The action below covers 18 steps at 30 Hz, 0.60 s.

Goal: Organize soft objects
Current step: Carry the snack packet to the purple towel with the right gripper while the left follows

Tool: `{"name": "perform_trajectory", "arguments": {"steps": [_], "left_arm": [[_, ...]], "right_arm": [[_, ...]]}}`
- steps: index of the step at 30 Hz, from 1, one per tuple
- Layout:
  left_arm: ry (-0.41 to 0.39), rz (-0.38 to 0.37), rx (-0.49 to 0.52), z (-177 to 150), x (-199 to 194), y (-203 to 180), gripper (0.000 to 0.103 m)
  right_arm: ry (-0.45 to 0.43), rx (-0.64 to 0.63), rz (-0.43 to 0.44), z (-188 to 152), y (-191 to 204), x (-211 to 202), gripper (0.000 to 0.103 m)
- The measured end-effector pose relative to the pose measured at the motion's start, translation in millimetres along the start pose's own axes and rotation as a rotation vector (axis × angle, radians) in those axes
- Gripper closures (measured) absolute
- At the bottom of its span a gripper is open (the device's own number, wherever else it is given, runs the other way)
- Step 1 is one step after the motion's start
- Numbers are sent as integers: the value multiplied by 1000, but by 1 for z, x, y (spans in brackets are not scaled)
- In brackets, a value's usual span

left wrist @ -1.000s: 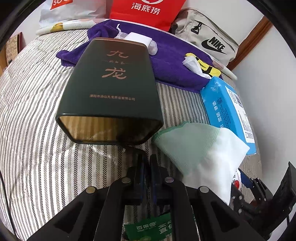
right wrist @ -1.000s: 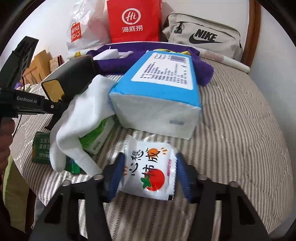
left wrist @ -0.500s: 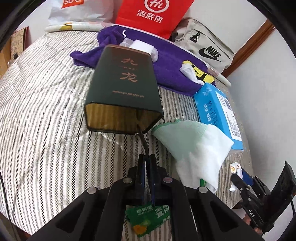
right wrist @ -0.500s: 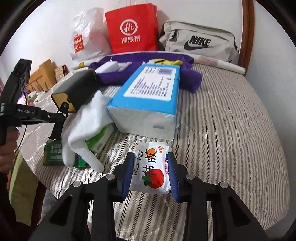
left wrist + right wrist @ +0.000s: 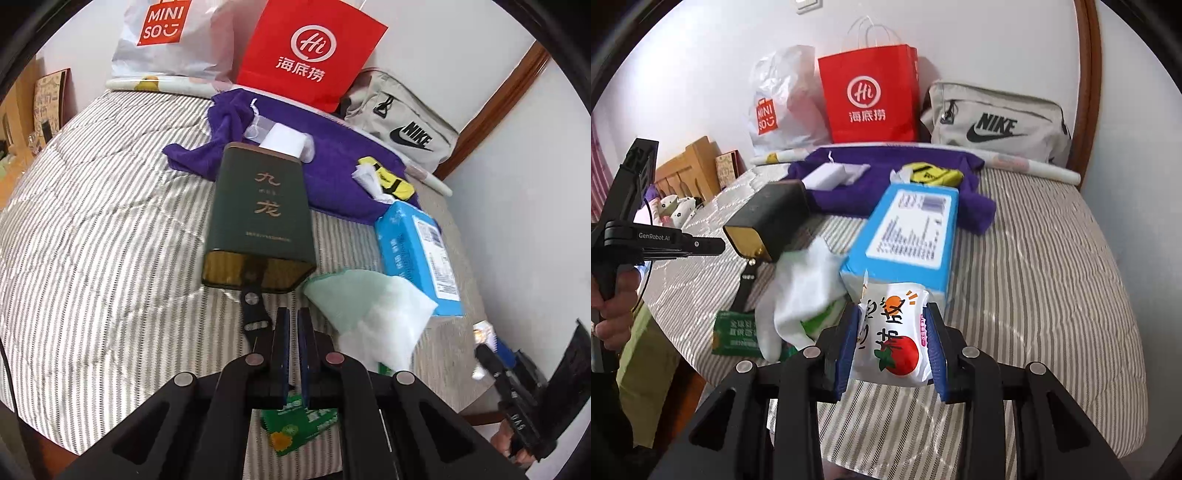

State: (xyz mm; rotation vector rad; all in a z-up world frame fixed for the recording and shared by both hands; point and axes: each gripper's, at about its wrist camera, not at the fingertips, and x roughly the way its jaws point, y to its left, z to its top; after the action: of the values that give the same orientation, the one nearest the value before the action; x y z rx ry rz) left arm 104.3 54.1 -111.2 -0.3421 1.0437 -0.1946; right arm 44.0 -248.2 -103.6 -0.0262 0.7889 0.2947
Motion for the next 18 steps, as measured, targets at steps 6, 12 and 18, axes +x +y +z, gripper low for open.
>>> {"name": "perform_trajectory", "arguments": {"steps": [6,12,18], "left_arm": [[93,81,21,-7,26,7,95],[137,163,48,-17,55,0,74],[84,316,185,-25,64,-27,78]], "right_arm": [[-6,-20,5,10,5,1,67],[21,-20,18,5,6,10,67],[45,4,29,-3,-3,19,67]]}}
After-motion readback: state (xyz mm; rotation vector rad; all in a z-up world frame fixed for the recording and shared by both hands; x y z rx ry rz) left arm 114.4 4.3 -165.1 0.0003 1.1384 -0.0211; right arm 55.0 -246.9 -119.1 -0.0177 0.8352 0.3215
